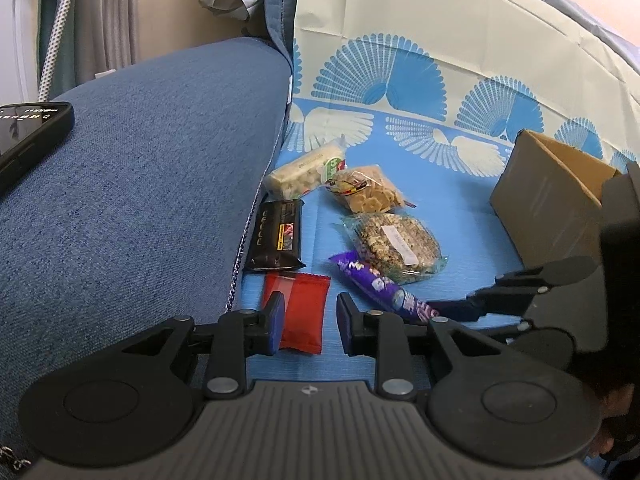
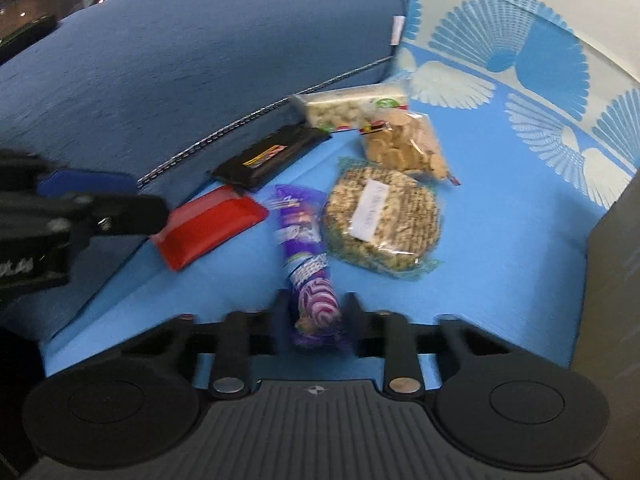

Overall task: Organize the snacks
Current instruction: 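Grasp the purple tube snack with right tool while left tool grasps red wrapper bar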

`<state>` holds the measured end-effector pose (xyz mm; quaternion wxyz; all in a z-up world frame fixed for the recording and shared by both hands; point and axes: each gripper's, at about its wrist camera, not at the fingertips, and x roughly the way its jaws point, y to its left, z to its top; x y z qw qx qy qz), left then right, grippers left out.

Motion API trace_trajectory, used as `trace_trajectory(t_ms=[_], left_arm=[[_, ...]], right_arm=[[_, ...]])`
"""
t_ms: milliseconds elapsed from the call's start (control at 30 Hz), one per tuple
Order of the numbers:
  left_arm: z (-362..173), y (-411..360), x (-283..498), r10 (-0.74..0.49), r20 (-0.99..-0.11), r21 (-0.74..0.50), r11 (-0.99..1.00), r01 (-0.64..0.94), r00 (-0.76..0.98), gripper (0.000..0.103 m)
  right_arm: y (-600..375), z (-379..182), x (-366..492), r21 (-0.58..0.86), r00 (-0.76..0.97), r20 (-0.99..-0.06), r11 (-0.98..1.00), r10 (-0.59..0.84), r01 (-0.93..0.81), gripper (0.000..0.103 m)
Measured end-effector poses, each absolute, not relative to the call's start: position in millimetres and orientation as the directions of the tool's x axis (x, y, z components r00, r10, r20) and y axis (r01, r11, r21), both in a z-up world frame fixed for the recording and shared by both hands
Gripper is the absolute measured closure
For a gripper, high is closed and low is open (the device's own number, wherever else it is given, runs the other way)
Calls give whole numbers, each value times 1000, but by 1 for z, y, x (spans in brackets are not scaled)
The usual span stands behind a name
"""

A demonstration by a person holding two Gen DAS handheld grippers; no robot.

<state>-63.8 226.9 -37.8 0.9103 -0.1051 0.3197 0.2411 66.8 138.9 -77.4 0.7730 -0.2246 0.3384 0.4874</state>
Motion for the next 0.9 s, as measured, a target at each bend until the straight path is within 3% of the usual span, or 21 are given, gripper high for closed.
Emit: trace_trajectory(t_ms=[167, 500, 700, 833, 900], left_arm=[[-36, 229, -68, 355, -620, -63, 866, -496, 699, 72], [-36, 229, -68, 341, -618, -73, 872, -484, 708, 69], [-41, 222, -57, 420, -636, 22, 848, -529, 647, 67], [-49, 219, -43, 472, -649, 97, 830, -550, 597, 57], [-55, 217, -34, 481, -660, 127, 828, -546, 577, 46]], right_arm=[[132, -67, 56, -32, 287, -755, 404, 589, -914, 78], [89, -14, 28, -39, 364, -790, 551, 494, -834, 78], [68, -41, 4, -46, 399, -808, 629, 434, -776, 77], [76, -54, 1, -149, 480, -790, 641, 381, -753, 75], [79, -56, 5, -124, 469, -794, 652, 386, -748, 75]])
